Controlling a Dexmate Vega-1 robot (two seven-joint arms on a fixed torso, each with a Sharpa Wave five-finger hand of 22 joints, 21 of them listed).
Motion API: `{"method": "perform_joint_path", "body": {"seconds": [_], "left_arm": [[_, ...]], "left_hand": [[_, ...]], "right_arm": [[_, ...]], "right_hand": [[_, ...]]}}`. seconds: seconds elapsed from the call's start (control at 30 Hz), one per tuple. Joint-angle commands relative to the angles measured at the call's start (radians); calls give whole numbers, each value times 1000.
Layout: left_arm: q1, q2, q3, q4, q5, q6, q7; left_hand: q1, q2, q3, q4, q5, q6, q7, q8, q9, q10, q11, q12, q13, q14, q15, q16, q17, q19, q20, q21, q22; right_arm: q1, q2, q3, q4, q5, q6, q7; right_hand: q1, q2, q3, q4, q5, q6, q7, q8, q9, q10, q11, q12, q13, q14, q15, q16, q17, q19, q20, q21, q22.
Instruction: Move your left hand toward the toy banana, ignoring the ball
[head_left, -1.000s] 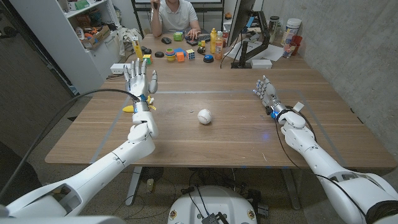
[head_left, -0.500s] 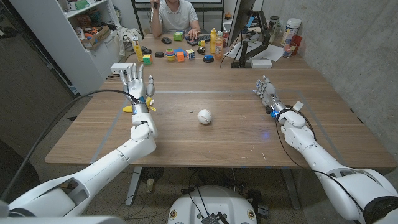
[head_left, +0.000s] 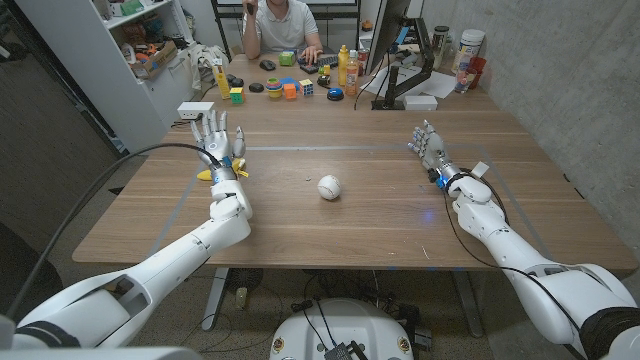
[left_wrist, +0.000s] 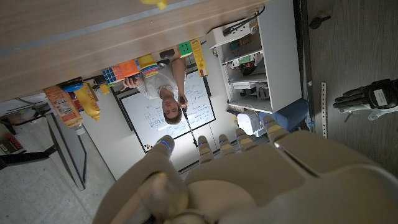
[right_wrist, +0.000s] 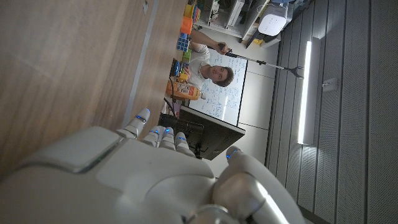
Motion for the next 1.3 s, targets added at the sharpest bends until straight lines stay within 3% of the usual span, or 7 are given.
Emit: {"method": "perform_joint_path", "body": {"seconds": [0.03, 0.67, 0.93, 1.3], "left_arm": [[-88, -38, 53, 156, -62, -27, -43], [-121, -71, 122, 268, -135, -57, -74], [-115, -64, 124, 264, -155, -77, -63], [-108, -46, 124, 231, -160, -76, -57]], "left_hand": [[-9, -2, -1, 8, -7, -1, -4, -2, 1, -5, 0, 4, 2, -53, -22, 3, 5, 1, -7, 5, 3], [-17, -2, -6, 17, -10, -7, -4, -5, 1, -5, 6, 5, 4, -55, -25, 4, 6, 1, -18, 7, 3], [-20, -2, -8, 20, -11, -8, -4, -6, 2, -7, 7, 4, 5, -57, -25, 4, 7, 3, -21, 8, 3], [-25, -1, -11, 27, -12, -9, -4, -7, 2, -7, 6, 5, 6, -63, -31, 4, 7, 5, -29, 9, 3]], "right_arm": [[22, 3, 0, 50, -1, 22, 17], [42, 11, -3, 84, -5, 29, 17], [59, 19, -6, 122, -7, 38, 26], [56, 22, -6, 117, -7, 37, 23]], "right_hand": [[0, 118, 1, -3, 6, -11, 5, 3, 3, -5, 4, 4, 2, 2, 9, 6, 2, -33, -93, -4, 3], [-1, 116, -2, -3, 6, -11, 4, 4, 3, -6, 5, 4, 2, 1, 9, 5, 2, -31, -93, -11, 3], [-1, 116, -3, -3, 6, -11, 4, 4, 3, -5, 4, 5, 2, 0, 9, 5, 2, -30, -92, -14, 3], [-1, 116, -5, -3, 6, -11, 4, 4, 3, -5, 5, 5, 2, 0, 10, 4, 2, -29, -92, -18, 3]]}}
